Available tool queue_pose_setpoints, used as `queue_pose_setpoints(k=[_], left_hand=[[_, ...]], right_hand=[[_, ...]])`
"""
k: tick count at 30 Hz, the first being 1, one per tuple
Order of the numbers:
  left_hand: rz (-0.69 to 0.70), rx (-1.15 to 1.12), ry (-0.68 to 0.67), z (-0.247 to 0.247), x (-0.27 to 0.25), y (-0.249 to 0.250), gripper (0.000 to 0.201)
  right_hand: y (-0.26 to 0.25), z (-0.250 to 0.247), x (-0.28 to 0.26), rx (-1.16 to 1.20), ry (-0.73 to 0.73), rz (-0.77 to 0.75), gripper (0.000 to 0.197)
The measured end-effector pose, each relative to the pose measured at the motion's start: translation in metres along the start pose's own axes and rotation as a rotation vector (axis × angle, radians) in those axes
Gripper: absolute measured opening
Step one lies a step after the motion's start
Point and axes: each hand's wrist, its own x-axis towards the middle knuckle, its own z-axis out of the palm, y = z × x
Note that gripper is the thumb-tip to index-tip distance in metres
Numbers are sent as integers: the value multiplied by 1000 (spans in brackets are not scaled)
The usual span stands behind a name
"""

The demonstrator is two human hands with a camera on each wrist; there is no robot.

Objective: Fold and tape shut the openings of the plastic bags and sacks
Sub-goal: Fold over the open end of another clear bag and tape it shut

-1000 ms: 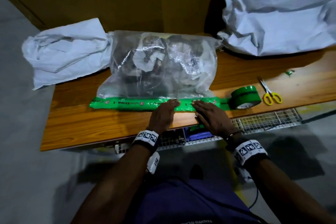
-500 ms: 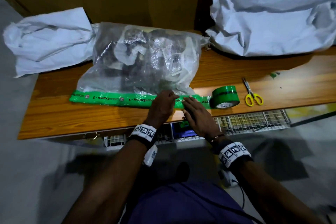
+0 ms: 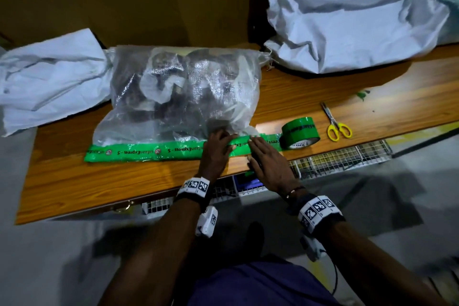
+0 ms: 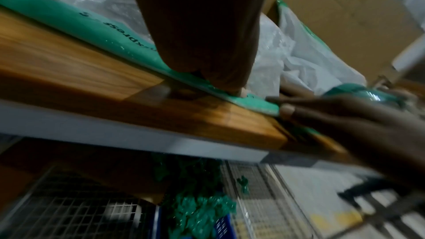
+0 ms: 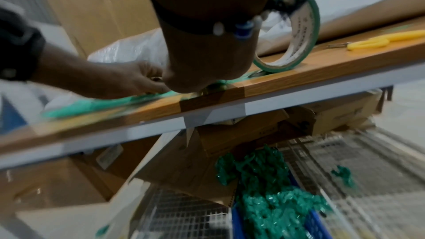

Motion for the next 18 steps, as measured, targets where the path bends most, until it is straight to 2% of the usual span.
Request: queue_pose_setpoints(k=[3, 5, 9, 15, 18], left_hand=[[119, 247, -30, -3, -3, 11, 59], [184, 347, -81, -7, -2, 16, 71], [112, 393, -210, -21, 18, 28, 100], [63, 326, -442, -28, 47, 16, 96], [54, 340, -485, -28, 51, 16, 94]], right_hand=[[-5, 1, -9, -12, 55, 79, 57], [-9, 5, -14, -46, 31, 142, 63], [-18, 10, -11, -85, -18, 220, 67], [-24, 10, -10, -88, -35, 263, 74], [-28, 8, -3, -94, -6, 292, 71]])
